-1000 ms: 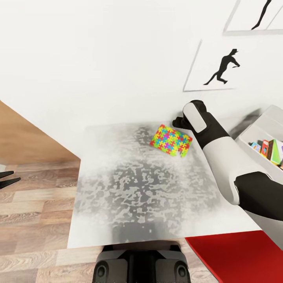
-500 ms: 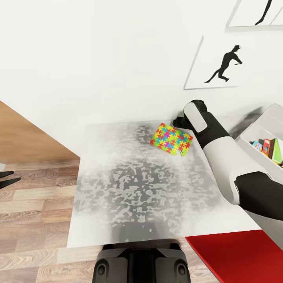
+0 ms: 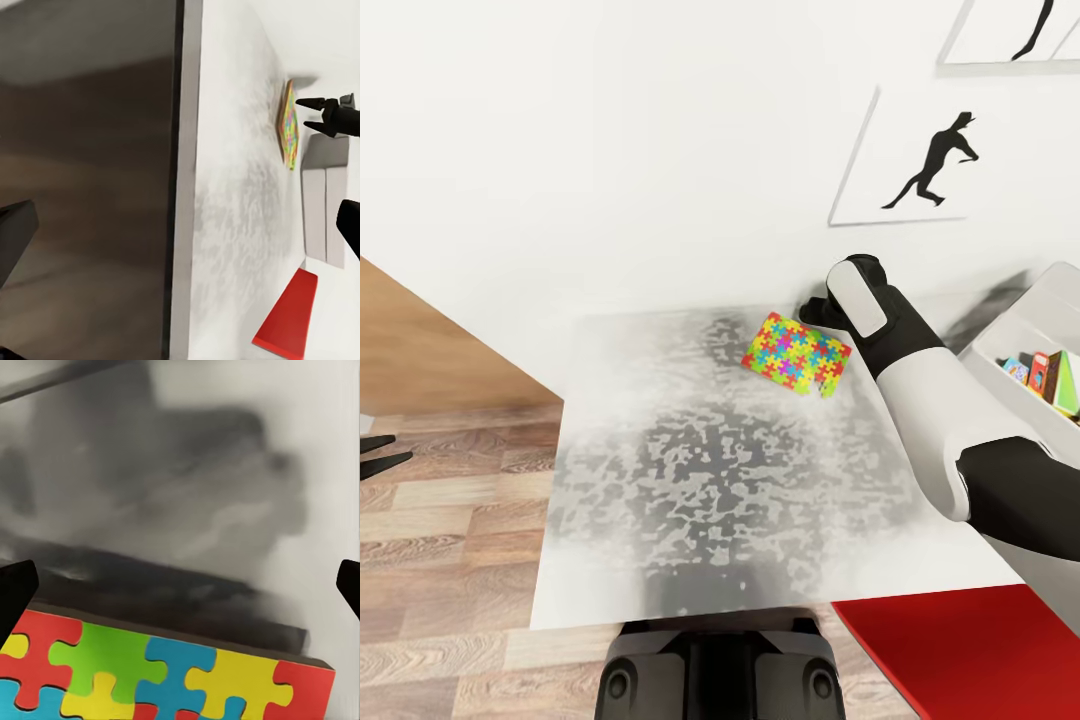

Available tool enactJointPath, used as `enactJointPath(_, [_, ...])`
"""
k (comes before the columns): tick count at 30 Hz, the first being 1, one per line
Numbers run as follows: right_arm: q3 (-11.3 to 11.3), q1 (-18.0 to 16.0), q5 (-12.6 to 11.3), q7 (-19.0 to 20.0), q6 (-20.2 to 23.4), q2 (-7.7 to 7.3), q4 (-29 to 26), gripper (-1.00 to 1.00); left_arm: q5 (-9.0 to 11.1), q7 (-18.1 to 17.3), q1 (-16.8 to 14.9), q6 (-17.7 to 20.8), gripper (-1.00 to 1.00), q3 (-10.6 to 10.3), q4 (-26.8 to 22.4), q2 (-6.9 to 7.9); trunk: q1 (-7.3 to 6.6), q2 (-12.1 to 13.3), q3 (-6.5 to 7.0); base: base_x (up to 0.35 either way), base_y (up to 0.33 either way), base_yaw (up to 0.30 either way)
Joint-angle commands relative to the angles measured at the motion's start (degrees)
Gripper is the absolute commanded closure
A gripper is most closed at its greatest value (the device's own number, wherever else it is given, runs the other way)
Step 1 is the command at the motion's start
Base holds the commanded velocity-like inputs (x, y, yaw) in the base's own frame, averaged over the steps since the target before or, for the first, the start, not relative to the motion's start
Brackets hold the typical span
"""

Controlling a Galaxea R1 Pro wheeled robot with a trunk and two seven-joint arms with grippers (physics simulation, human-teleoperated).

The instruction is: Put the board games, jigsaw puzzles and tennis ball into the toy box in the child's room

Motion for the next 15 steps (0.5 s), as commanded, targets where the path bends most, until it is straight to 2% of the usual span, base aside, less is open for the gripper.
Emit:
enactJointPath(1, [0.2, -0.1, -0.6, -0.6, 0.1, -0.03, 0.0, -1.00, 0.0, -0.2, 0.0, 0.6, -1.00, -0.1, 0.0, 0.03, 0.03, -0.1, -0.15, 0.000, 0.000, 0.000])
enactJointPath(10, [0.2, 0.0, -0.6, -0.6, 0.1, -0.08, 0.0, -1.00, 0.0, -0.2, 0.0, 0.6, -1.00, -0.1, 0.0, 0.03, 0.03, -0.1, -0.57, -0.003, 0.002, 0.000])
enactJointPath(15, [0.2, 0.0, -0.6, -0.6, 0.1, -0.11, 0.0, -1.00, 0.0, -0.2, 0.0, 0.6, -1.00, -0.1, 0.0, 0.02, 0.03, -0.1, -0.59, -0.115, 0.076, 0.000])
